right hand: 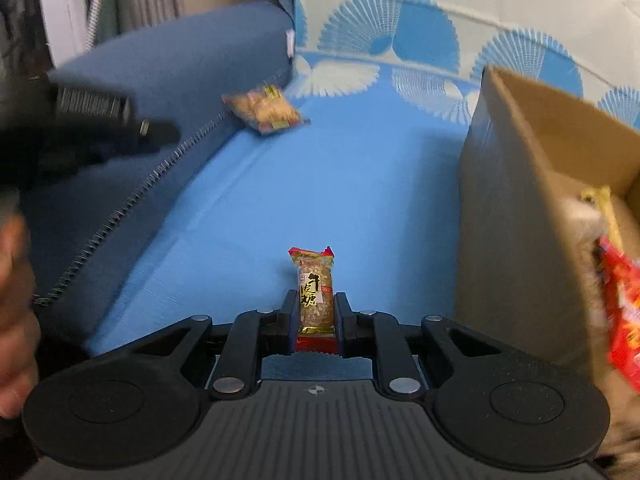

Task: Organize snacks
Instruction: 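Grasp the clear cracker bag with the left gripper while the right grasps the small wrapped bar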

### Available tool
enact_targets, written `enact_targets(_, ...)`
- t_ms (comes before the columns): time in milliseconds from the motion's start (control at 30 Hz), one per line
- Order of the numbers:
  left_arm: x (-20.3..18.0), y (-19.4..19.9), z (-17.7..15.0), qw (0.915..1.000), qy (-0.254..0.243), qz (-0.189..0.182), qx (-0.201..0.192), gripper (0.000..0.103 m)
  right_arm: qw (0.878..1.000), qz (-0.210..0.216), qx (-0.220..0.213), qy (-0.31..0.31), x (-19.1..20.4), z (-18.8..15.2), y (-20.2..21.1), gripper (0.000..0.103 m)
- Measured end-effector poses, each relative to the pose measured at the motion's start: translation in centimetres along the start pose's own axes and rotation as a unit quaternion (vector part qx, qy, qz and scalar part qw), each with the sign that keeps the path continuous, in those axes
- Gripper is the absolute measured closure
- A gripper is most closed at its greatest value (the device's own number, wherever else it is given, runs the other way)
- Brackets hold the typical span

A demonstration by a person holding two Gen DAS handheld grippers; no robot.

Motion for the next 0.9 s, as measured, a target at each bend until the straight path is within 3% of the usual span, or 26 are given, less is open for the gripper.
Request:
enact_targets(67,0.0,-2.0,1.1,0.9998,0.019,0.002,0.004,0.081,1.000,0.005,-0.001,0.001,0.2,-0.2,-0.5,0.085)
enact_targets(133,0.2,-4.0,2.2,0.9993,0.036,0.011,0.004,0.052,1.000,-0.001,-0.001,0.018,0.2,-0.6,-0.7,0.085)
enact_targets(233,0.6,-7.8,3.7,0.9971,0.065,0.041,0.004,0.031,1.000,0.004,0.024,0.009,-0.2,-1.2,-1.4,0.085)
enact_targets(333,1.2,-11.3,4.7,0.9930,0.098,0.065,0.012,0.017,1.000,0.006,0.019,0.023,0.3,-1.5,-1.3,0.085)
enact_targets(600,3.4,-17.3,6.5,0.9777,0.157,0.139,0.007,0.015,0.999,0.031,0.038,-0.001,0.3,-1.2,-1.3,0.084)
enact_targets(667,3.7,-18.0,6.7,0.9758,0.163,0.145,0.008,0.020,0.999,0.032,0.040,-0.004,0.2,-1.1,-1.4,0.084)
enact_targets(733,4.0,-18.3,6.8,0.9740,0.161,0.158,0.017,0.046,0.999,0.034,0.041,-0.004,0.2,-1.1,-1.4,0.084)
enact_targets(900,3.2,-17.3,6.7,0.9821,0.136,0.128,0.026,0.053,0.999,0.030,0.042,-0.002,0.3,-0.9,-1.7,0.084)
Point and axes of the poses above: each gripper's, at about its wrist camera, not at the fingertips, and y roughly against the way its jaws point, x to its left, z to its top, the point moved 5 cm from there along -y, roughly the way its jaws point, and after that the axes turned 11 degrees about -z, right-handed, at the moved point
